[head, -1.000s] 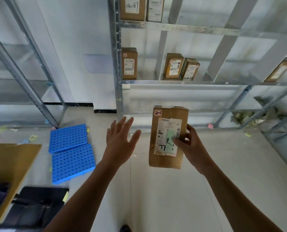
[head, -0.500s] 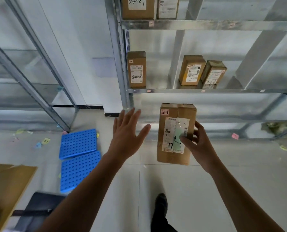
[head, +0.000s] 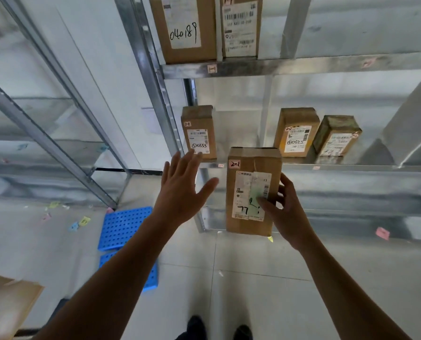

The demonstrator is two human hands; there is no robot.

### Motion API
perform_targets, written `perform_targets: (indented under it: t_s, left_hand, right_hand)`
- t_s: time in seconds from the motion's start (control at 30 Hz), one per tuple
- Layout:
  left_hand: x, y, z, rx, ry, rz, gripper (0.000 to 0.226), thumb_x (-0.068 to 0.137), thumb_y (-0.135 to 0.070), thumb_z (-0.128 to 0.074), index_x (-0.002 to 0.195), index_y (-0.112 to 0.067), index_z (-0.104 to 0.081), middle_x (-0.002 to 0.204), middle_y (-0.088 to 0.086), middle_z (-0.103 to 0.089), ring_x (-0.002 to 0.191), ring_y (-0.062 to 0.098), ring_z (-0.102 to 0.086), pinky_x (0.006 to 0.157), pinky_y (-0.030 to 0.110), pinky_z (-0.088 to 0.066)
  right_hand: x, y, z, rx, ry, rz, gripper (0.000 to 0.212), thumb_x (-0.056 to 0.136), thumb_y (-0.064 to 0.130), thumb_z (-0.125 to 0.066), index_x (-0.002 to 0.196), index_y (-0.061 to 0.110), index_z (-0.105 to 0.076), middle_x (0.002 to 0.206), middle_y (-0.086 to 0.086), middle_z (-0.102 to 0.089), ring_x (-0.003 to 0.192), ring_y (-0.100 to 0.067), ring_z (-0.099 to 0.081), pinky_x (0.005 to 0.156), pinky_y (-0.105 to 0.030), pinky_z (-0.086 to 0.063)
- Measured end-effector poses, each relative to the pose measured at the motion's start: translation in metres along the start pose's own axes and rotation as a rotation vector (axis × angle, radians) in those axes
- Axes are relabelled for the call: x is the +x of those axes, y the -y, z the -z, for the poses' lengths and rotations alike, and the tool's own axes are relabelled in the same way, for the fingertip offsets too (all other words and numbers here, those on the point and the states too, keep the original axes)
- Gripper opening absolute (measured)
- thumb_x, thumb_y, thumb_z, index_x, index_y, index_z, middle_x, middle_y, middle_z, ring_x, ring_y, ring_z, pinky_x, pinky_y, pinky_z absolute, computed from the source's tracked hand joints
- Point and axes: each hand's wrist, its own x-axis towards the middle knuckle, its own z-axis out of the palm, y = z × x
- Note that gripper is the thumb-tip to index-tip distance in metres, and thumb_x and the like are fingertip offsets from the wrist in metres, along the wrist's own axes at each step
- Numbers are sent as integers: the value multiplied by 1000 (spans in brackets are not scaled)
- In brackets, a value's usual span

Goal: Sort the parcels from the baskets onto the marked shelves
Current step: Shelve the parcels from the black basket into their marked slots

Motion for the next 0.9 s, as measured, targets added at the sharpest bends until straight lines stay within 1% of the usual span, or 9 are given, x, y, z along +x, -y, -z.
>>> perform_targets:
  t_s: [0.13,0.2,0.27,0.37,0.43,0.53,0.7,0.83,0.9]
  left_hand:
    - [45,2,-5,-12,-36,-56,86,91,-82,-25,158,-29,-23,169,-2,-21,158,20,-1,123,38,1]
    - [70,8,-9,-22,-29,-68,89,90,-85,-20,158,-29,-22,169,-2,-20,158,21,-1,124,40,2]
    - [97,17,-12,-21,-24,-80,87,91,-83,-22,158,-27,-23,168,0,-22,158,25,-3,127,49,-6]
    - [137,34,-19,-40,12,-130,79,94,-76,-32,154,-26,-28,164,0,-28,156,29,-15,124,57,-21]
    - [162,46,-27,-59,59,-159,78,94,-75,-36,153,-23,-33,160,0,-31,154,30,-21,121,57,-28]
    - [188,65,-42,-35,88,-178,78,95,-71,-37,154,-20,-34,163,4,-29,155,33,-17,122,58,-25]
    - [225,84,-55,-62,52,-210,68,97,-57,-47,148,-13,-45,159,8,-37,153,34,-23,120,57,-27]
    - [246,94,-66,14,114,-176,74,96,-60,-54,154,-19,-36,167,6,-23,156,35,-12,122,58,-21]
    - [252,99,-69,60,129,-175,78,94,-63,-54,156,-21,-31,169,5,-17,157,35,-7,123,58,-18]
  right_hand:
    - [44,-2,-10,18,-27,37,75,97,11,-70,155,32,-28,128,16,-59,116,-8,-65,80,-30,-65]
    - [67,-3,-17,10,-41,51,73,97,12,-70,149,42,-29,121,26,-61,109,-2,-67,73,-24,-62]
    - [89,-2,-24,7,-50,61,74,97,11,-70,145,49,-28,116,34,-62,108,7,-67,70,-21,-60]
    - [124,4,-31,-23,-69,63,76,98,11,-69,139,61,-29,121,25,-61,108,8,-67,72,-25,-62]
    - [147,10,-34,-58,-71,74,82,98,10,-69,131,72,-28,120,28,-62,109,7,-67,72,-25,-62]
    - [180,9,-39,-102,-43,56,89,97,7,-68,123,83,-30,114,43,-59,112,15,-62,69,-18,-59]
    - [220,7,-50,-103,-65,54,84,98,5,-65,128,77,-33,123,32,-60,124,1,-60,75,-19,-59]
    - [246,-6,-55,-86,-112,33,83,98,5,-66,137,70,-32,129,23,-61,129,-9,-58,81,-29,-63]
    - [258,-15,-54,-68,-114,17,84,97,4,-67,150,56,-26,132,20,-60,130,-7,-58,87,-35,-63]
